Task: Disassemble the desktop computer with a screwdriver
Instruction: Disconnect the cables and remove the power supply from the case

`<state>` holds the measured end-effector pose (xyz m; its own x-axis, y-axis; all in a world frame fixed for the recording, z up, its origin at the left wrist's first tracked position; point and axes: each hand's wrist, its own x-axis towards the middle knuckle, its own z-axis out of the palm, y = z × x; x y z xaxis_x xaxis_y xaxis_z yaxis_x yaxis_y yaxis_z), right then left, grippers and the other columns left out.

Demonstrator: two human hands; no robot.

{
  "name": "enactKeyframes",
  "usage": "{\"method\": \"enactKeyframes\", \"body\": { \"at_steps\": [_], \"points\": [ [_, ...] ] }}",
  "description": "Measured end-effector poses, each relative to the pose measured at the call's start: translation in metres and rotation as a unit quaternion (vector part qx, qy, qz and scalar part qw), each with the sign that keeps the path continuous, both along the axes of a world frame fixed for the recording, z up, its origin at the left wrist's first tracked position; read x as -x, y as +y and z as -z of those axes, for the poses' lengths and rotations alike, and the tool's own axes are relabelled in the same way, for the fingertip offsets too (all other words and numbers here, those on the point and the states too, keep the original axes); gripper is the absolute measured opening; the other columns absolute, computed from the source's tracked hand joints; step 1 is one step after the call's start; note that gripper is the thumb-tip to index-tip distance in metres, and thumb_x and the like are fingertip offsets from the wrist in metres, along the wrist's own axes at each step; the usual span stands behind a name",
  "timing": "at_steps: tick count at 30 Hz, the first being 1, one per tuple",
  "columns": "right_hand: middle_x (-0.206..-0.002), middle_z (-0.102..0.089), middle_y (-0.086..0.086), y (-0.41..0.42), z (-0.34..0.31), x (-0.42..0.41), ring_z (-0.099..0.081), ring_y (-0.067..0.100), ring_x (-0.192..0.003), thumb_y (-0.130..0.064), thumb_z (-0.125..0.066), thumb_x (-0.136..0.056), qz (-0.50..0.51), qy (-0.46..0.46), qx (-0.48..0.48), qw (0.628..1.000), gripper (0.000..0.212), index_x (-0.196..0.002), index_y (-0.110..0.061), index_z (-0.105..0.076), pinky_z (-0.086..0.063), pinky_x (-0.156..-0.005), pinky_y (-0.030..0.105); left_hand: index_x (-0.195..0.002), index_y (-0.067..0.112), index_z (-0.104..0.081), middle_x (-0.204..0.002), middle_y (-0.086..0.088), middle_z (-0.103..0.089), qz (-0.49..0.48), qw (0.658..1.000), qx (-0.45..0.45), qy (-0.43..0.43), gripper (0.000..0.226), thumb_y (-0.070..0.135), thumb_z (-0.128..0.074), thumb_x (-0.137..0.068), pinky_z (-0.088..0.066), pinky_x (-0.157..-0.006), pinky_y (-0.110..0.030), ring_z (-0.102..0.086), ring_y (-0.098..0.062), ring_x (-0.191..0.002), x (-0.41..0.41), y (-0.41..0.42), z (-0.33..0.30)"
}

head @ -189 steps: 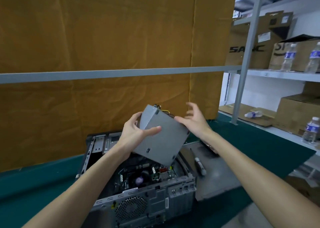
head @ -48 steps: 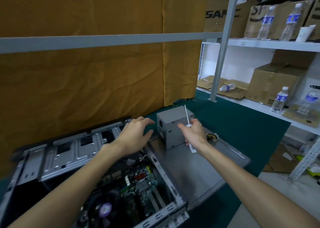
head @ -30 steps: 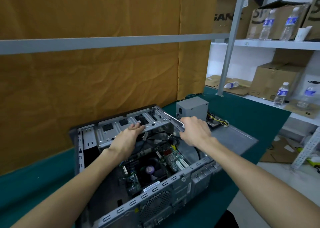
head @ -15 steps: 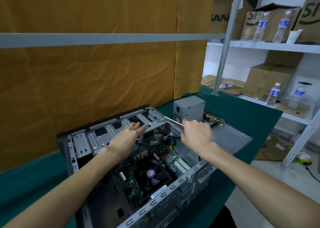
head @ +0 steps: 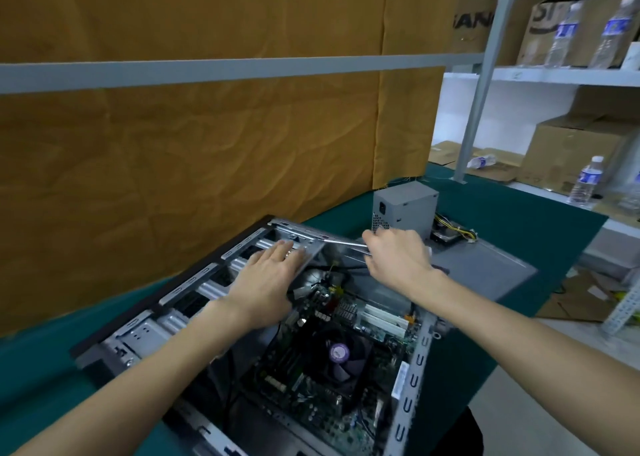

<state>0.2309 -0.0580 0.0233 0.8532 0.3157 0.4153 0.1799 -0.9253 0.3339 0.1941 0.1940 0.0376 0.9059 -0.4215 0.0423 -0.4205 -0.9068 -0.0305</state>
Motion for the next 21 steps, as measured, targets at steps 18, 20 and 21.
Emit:
{"method": "enactKeyframes", "body": {
  "at_steps": [18, 20, 21],
  "points": [
    [-0.085, -0.062, 0.001, 0.008, -0.021, 0.009, -0.064, 0.024, -0.069, -0.051, -0.068, -0.087, 0.017, 0.045, -0.028, 0.998, 0.044, -0.104, -0.014, -0.051, -0.037, -0.05, 0.031, -0.158, 0.012, -0.02, -0.153, -0.005, -0.037, 0.017, 0.973, 0.216, -0.086, 0.077, 0.022, -0.063, -0.095, -0.033, -0.116, -0.036, -0.035, -0.025, -0.14, -0.001, -0.017, 0.007],
    [-0.082, -0.061, -0.003, 0.009, -0.033, 0.019, -0.059, 0.017, -0.066, -0.044, -0.075, -0.083, 0.024, 0.199, -0.144, 0.969, 0.041, -0.103, -0.016, -0.053, -0.036, -0.049, 0.03, -0.148, 0.018, -0.046, -0.136, -0.001, -0.054, 0.114, 0.971, 0.159, -0.136, 0.055, 0.03, -0.062, -0.097, -0.042, -0.105, -0.037, -0.049, -0.023, -0.125, -0.007, -0.028, 0.003],
    [-0.083, -0.061, -0.004, 0.009, -0.041, 0.022, -0.057, 0.013, -0.067, -0.041, -0.08, -0.079, 0.02, 0.276, -0.207, 0.938, 0.04, -0.101, -0.018, -0.056, -0.036, -0.05, 0.029, -0.137, 0.02, -0.058, -0.125, 0.001, -0.062, 0.148, 0.971, 0.13, -0.132, 0.039, 0.03, -0.059, -0.099, -0.045, -0.098, -0.037, -0.055, -0.022, -0.116, -0.009, -0.033, 0.0]
  ]
}}
